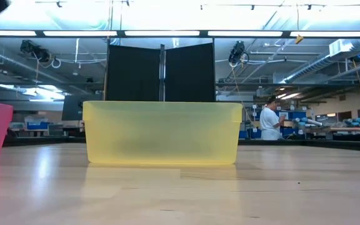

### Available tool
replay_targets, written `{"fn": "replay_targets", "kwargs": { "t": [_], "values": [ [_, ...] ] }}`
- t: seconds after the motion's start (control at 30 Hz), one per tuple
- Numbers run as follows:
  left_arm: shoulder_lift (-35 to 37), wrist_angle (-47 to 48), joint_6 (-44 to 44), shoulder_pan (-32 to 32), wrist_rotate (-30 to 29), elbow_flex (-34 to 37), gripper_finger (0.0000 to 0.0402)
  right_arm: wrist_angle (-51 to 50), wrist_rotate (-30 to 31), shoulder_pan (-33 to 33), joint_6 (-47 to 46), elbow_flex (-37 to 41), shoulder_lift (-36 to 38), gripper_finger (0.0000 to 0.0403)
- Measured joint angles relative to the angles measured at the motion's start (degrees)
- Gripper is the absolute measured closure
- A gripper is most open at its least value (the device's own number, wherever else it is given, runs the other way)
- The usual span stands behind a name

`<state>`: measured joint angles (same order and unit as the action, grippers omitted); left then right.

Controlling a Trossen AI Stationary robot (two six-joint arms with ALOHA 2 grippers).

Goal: Sort blocks
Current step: Put the pink block into the red bin, then return to Home Position

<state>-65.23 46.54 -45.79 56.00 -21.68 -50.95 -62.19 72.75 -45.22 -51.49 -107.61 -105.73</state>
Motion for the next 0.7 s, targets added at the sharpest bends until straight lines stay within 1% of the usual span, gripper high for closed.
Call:
{"fn": "replay_targets", "kwargs": {
  "t": [0.1,0.13,0.17,0.33,0.4,0.47,0.5,0.57,0.63,0.7],
  "values": [
    [-0.36,-0.38,-8.45,1.83,2.35,2.90,0.0294,0.02,-1.58,0.42,2.02,0.00,0.00,0.0156],
    [-0.38,-0.40,-10.61,2.43,3.10,3.85,0.0284,0.00,-2.42,0.62,2.51,0.00,0.00,0.0156],
    [-0.43,0.04,-12.37,3.03,3.59,4.80,0.0262,0.04,-3.51,0.80,2.86,0.00,0.00,0.0156],
    [-0.40,1.45,-17.06,3.44,5.41,5.59,0.0114,1.35,-12.59,2.26,5.22,0.02,0.00,0.0156],
    [-0.40,0.58,-17.13,3.40,5.49,5.56,0.0072,2.57,-15.74,3.00,7.02,0.02,0.00,0.0156],
    [-0.40,0.80,-15.89,3.42,4.98,4.88,0.0048,4.34,-18.62,3.70,9.98,0.02,0.00,0.0159],
    [-0.40,0.81,-15.20,3.42,3.42,4.20,0.0044,5.32,-19.84,4.01,11.89,0.02,0.00,0.0164],
    [0.05,-0.01,-11.59,3.60,-3.51,1.98,0.0054,7.46,-22.82,4.96,16.58,0.02,0.00,0.0185],
    [0.92,-2.21,-5.67,3.92,-11.44,-0.56,0.0089,10.00,-27.19,6.22,21.42,0.25,0.00,0.0226],
    [1.66,-5.29,1.46,4.07,-18.55,-2.14,0.0147,14.64,-31.45,7.94,26.84,1.43,0.00,0.0284]
  ]
}}
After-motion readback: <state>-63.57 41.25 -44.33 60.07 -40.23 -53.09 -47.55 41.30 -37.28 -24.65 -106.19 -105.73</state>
